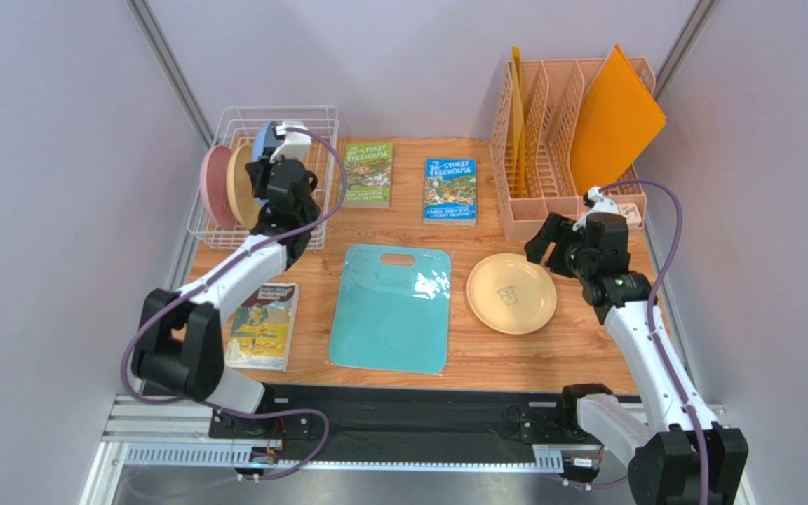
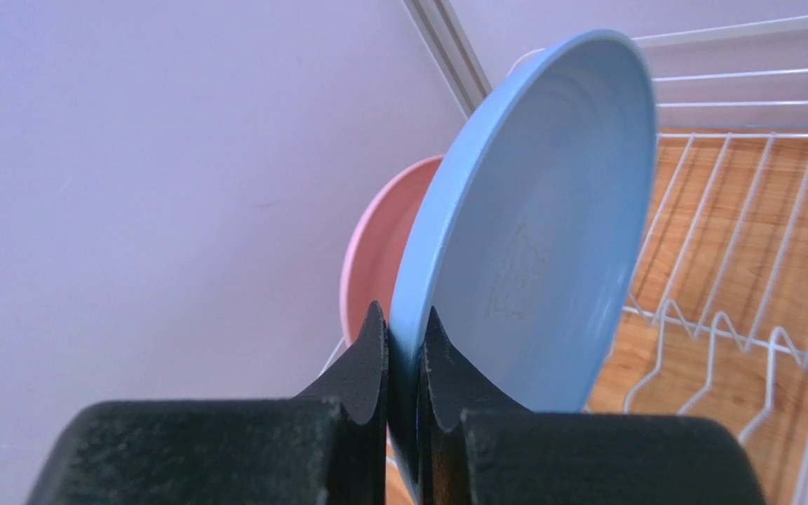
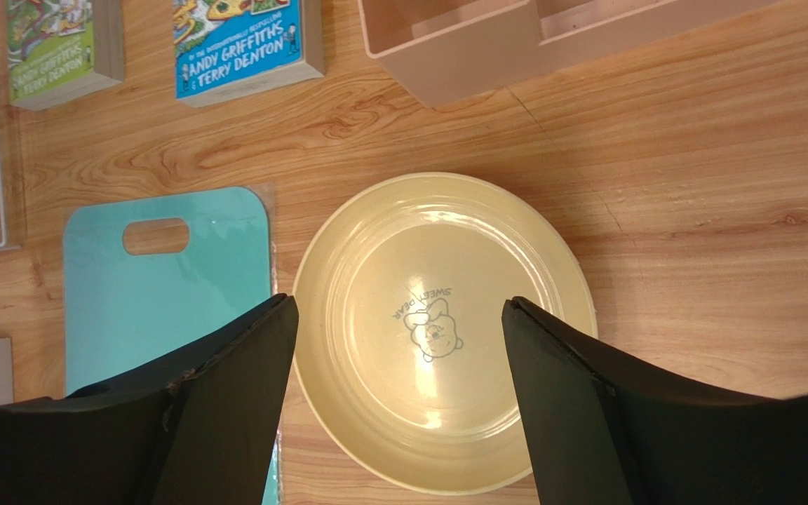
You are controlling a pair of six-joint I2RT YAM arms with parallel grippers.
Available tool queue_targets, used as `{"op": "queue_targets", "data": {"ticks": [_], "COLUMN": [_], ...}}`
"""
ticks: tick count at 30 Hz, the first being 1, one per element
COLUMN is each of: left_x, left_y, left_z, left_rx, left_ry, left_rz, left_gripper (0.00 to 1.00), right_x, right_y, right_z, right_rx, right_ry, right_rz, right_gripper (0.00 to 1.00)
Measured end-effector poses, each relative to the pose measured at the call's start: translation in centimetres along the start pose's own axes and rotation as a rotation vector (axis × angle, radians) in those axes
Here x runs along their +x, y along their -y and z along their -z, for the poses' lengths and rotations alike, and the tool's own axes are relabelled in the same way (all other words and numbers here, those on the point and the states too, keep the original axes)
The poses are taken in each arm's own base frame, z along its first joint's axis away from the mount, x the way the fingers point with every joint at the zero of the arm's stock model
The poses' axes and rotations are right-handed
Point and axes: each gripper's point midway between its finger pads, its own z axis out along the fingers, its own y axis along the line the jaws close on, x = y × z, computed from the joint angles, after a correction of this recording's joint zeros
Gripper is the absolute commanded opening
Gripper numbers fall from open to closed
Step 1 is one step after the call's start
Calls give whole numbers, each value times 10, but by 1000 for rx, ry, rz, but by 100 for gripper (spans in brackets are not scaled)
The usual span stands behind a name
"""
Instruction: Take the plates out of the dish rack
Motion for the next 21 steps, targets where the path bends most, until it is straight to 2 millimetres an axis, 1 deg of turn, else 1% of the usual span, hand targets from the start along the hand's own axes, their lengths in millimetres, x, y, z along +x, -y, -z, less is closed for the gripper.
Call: {"op": "queue_targets", "data": {"ticks": [2, 6, 9, 11, 13, 15, 18, 21], "left_x": [-10, -40, -53, -56, -53, -46, -27, -9], "left_y": [-9, -25, -24, -13, 6, 27, 59, 80], "left_z": [10, 34, 57, 73, 93, 109, 133, 150], "left_rx": [43, 183, 339, 454, 595, 714, 866, 945], "left_ry": [-2, 14, 21, 18, -3, -43, -134, -212], "left_rz": [55, 222, 361, 430, 497, 539, 573, 579], "left_gripper": [0, 0, 0, 0, 0, 0, 0, 0], "right_x": [-3, -4, 0, 6, 12, 20, 28, 30], "right_y": [-4, -15, -28, -42, -60, -80, -112, -138], "right_z": [5, 9, 7, 4, 1, -1, 2, 7], "right_rx": [-20, -75, -131, -180, -236, -292, -383, -458], "right_ry": [14, 21, -3, -34, -69, -101, -118, -117], "right_rz": [2, 9, 21, 39, 64, 96, 138, 158], "right_gripper": [77, 76, 77, 77, 77, 77, 77, 77]}}
